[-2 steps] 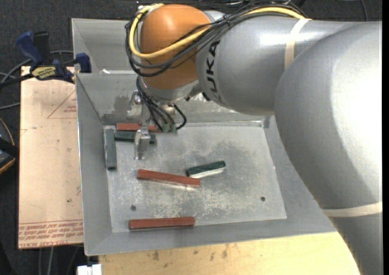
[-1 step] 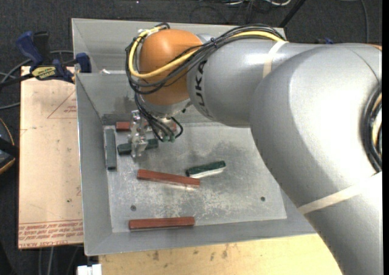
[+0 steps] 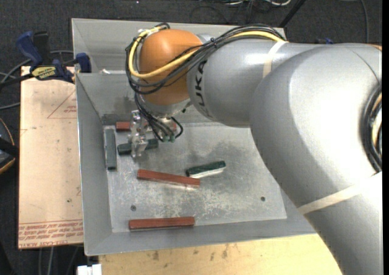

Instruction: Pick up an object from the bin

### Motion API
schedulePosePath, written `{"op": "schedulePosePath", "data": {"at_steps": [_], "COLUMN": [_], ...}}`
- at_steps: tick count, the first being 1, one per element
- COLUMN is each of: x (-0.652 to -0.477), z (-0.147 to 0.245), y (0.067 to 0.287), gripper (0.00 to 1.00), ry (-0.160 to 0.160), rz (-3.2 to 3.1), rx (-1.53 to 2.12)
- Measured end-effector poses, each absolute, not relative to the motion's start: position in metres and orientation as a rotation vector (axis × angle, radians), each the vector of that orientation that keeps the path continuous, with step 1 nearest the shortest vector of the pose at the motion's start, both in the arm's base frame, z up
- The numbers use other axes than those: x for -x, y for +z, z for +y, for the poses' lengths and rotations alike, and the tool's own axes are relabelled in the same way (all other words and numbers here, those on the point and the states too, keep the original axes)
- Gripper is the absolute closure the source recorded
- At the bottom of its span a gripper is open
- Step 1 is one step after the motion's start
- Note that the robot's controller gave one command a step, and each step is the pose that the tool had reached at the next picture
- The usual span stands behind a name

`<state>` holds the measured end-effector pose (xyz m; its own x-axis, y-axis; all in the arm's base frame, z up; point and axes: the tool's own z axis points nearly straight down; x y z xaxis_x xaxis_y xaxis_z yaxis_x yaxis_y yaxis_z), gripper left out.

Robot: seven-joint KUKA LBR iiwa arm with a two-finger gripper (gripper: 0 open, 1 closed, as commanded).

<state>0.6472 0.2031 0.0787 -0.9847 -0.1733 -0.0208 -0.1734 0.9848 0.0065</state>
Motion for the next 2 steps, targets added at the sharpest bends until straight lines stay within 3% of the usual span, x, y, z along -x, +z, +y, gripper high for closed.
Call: {"op": "schedulePosePath", "data": {"at_steps": [1, 2], "x": [-0.651, -0.655], "z": [0.207, 0.184], "y": [0.078, 0.201], "gripper": [1.00, 1.00], "ry": [0.006, 0.003], "rz": [3.125, 3.114], "rx": [0.187, 0.378]}}
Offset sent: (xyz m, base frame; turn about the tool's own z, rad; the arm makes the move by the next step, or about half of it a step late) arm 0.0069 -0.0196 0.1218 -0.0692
